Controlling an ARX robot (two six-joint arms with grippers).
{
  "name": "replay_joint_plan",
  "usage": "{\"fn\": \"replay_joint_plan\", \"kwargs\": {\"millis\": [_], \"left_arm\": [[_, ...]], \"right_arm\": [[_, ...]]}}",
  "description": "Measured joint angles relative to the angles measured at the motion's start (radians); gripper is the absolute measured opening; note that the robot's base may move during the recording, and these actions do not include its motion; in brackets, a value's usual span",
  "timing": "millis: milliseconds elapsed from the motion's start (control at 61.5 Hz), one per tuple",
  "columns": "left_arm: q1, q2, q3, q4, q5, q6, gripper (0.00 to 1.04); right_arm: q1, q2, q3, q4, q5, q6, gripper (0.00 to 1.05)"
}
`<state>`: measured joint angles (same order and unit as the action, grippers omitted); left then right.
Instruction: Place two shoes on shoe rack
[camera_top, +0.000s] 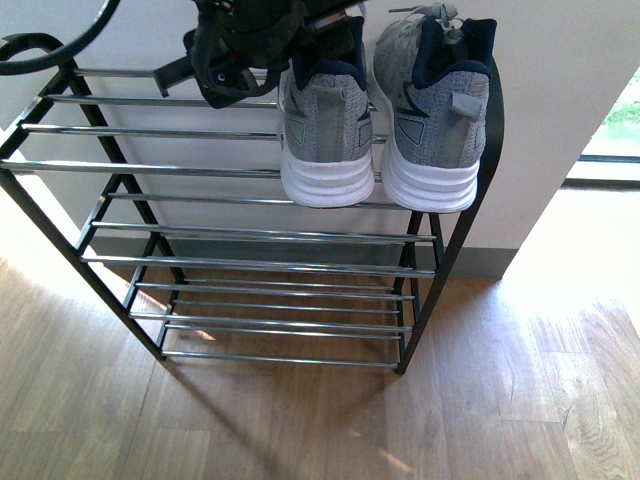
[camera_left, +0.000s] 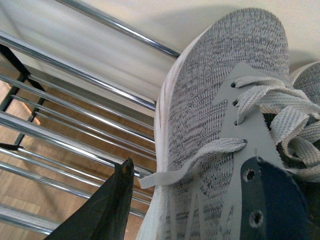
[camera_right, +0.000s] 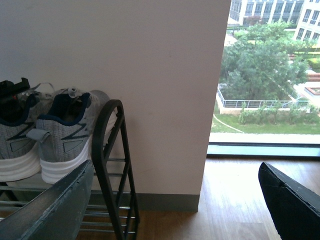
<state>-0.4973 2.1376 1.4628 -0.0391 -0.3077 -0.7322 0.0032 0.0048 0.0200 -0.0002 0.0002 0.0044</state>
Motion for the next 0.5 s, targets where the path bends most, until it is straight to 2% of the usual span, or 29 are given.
{"fn": "replay_joint_plan", "kwargs": {"millis": [244, 358, 406, 504], "left_arm": [[0.008, -0.122, -0.090, 0.019, -0.021, 0.050, 0.97], [0.026, -0.245, -0.209, 0.074, -0.074, 0.146, 0.95], [0.054, -0.349, -0.293, 0.145, -0.166, 0.234, 0.95], [0.114, -0.525, -0.445, 0.315, -0.282, 0.393, 0.95]], "right_arm": [[0.000, 0.000, 0.000, 0.000, 0.000, 0.000, 0.96], [0.000, 0.000, 0.000, 0.000, 0.000, 0.000, 0.96], [0.000, 0.000, 0.000, 0.000, 0.000, 0.000, 0.96], [0.000, 0.000, 0.000, 0.000, 0.000, 0.000, 0.96]]}}
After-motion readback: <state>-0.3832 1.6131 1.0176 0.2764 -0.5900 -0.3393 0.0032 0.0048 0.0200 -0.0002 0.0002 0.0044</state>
